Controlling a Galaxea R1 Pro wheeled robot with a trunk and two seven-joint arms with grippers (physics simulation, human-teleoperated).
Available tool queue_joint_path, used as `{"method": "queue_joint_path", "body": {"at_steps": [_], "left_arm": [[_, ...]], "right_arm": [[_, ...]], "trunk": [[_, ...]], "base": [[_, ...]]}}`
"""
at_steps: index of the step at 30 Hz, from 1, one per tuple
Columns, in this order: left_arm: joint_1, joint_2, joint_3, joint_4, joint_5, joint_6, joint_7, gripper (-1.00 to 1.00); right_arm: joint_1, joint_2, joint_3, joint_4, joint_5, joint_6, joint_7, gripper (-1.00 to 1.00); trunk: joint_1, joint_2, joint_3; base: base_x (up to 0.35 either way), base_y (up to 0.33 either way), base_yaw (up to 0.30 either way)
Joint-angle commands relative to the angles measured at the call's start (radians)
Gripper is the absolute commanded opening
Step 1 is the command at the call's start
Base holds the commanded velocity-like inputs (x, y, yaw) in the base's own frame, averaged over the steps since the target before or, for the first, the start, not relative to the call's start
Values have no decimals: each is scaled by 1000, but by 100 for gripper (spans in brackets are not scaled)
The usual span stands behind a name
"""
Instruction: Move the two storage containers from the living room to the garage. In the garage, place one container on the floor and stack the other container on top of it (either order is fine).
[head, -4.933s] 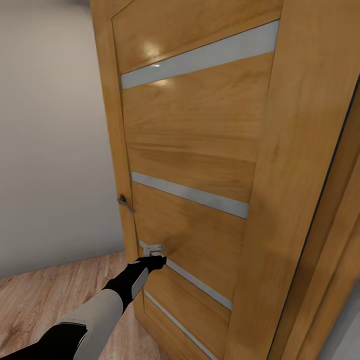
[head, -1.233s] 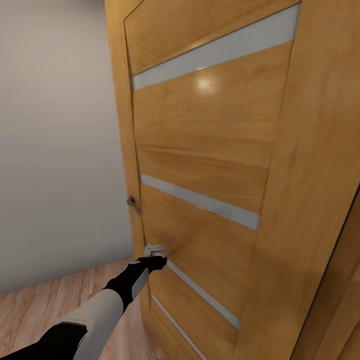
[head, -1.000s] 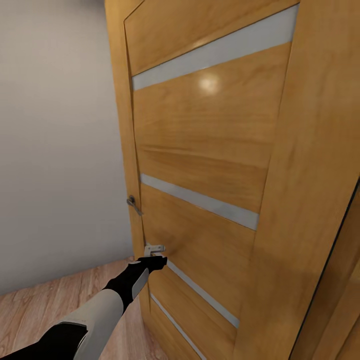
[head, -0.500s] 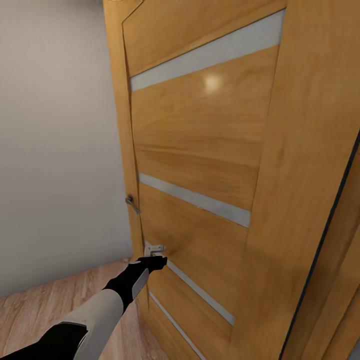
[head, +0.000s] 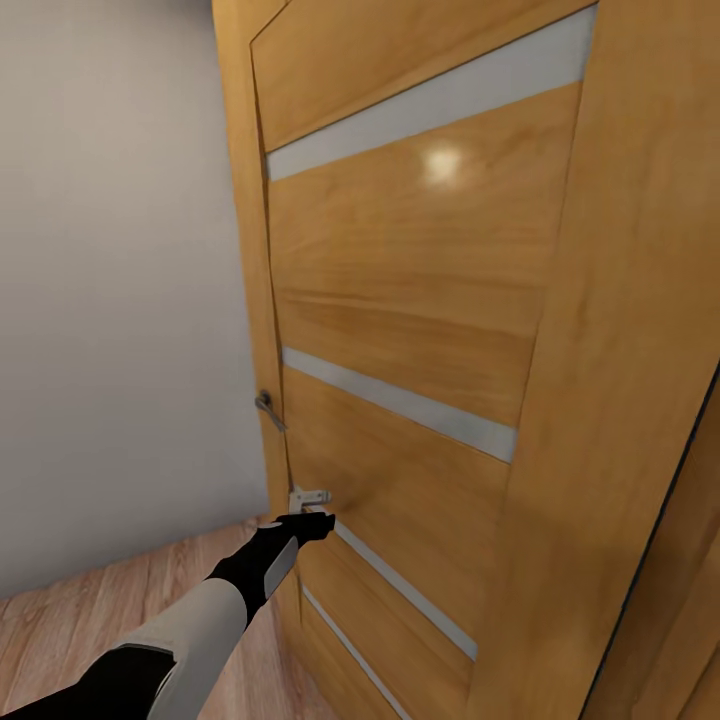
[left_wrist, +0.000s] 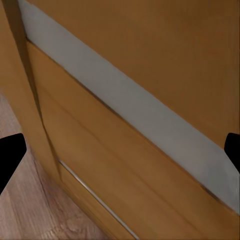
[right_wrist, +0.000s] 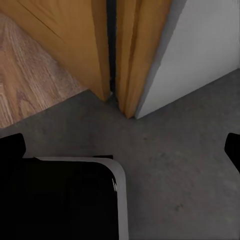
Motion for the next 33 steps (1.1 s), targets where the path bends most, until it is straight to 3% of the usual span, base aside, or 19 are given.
{"method": "queue_joint_path", "body": {"at_steps": [1, 33], "left_arm": [[-1, 0, -3, -4, 10, 5, 3, 100], [-1, 0, -4, -4, 10, 5, 3, 100]], "right_arm": [[0, -1, 8, -2, -10, -1, 4, 100], [0, -1, 6, -2, -11, -1, 5, 100]], "trunk": [[0, -1, -1], [0, -1, -1]], "base": [[84, 59, 0], [52, 3, 0]]}}
